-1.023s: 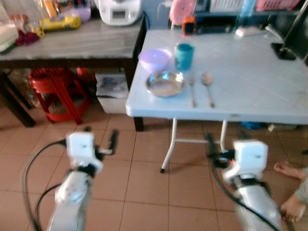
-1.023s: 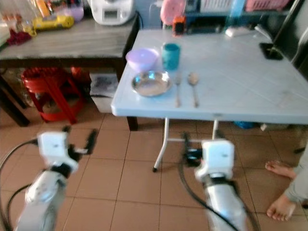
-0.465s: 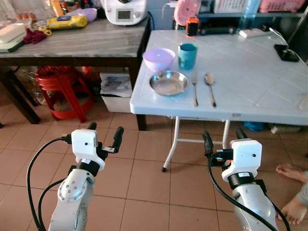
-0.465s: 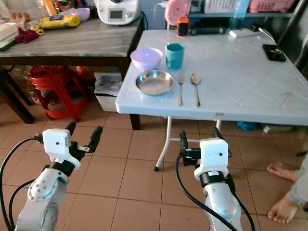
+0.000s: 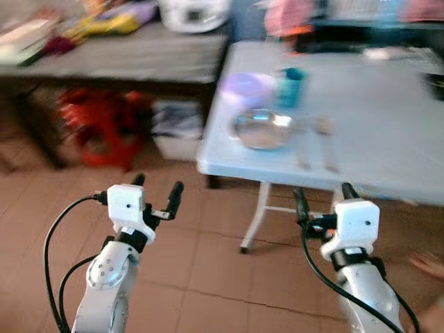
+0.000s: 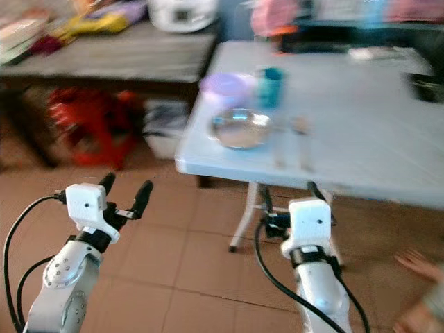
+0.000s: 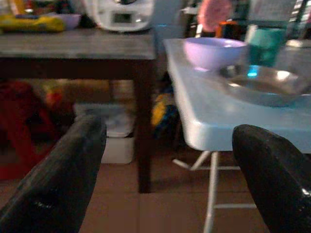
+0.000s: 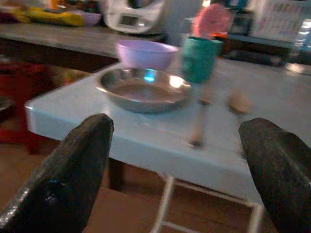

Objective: Setting the table

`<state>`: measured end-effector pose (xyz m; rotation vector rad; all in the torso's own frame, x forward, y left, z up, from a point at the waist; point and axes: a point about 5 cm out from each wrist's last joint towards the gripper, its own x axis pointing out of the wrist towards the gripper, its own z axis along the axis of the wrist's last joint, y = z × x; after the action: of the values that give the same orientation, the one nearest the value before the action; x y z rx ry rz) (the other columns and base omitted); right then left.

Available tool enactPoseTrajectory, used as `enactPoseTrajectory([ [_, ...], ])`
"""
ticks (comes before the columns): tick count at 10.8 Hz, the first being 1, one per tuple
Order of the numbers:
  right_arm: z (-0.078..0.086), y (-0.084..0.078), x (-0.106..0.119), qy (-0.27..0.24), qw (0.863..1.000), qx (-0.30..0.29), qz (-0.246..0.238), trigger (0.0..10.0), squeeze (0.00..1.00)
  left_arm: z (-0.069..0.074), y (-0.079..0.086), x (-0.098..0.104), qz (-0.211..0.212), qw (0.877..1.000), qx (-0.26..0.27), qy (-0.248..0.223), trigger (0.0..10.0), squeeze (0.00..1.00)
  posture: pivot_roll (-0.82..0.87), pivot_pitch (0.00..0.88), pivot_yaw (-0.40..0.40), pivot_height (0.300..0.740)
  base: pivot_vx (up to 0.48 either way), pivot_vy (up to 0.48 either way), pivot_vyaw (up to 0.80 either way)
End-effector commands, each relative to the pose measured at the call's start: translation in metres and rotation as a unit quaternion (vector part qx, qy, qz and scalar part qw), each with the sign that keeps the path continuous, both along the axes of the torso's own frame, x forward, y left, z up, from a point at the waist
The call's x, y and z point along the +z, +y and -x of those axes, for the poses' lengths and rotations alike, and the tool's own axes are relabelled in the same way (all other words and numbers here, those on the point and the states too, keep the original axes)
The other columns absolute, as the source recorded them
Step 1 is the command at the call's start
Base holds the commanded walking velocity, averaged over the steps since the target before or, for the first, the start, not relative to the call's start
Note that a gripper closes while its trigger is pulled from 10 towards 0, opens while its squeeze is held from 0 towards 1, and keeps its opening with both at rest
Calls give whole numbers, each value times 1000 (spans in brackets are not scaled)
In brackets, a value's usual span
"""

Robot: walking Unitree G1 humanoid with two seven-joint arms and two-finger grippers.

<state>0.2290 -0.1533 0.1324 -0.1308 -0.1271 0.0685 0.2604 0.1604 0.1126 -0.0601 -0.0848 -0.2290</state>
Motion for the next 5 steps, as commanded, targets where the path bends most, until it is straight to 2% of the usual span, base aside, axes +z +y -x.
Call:
enactPoseTrajectory([
  [1, 1, -3, -2, 3, 1000, -3, 2, 10000, 0, 0, -1, -1, 0, 1000, -4, 2, 10000, 0, -58, 72, 70, 740, 341, 0, 0],
  [5, 0, -5, -2, 6, 1000, -10, -14, 10000, 0, 0, -4, -4, 2, 1000, -12, 4, 10000, 0, -58, 68, 68, 740, 340, 0, 0],
])
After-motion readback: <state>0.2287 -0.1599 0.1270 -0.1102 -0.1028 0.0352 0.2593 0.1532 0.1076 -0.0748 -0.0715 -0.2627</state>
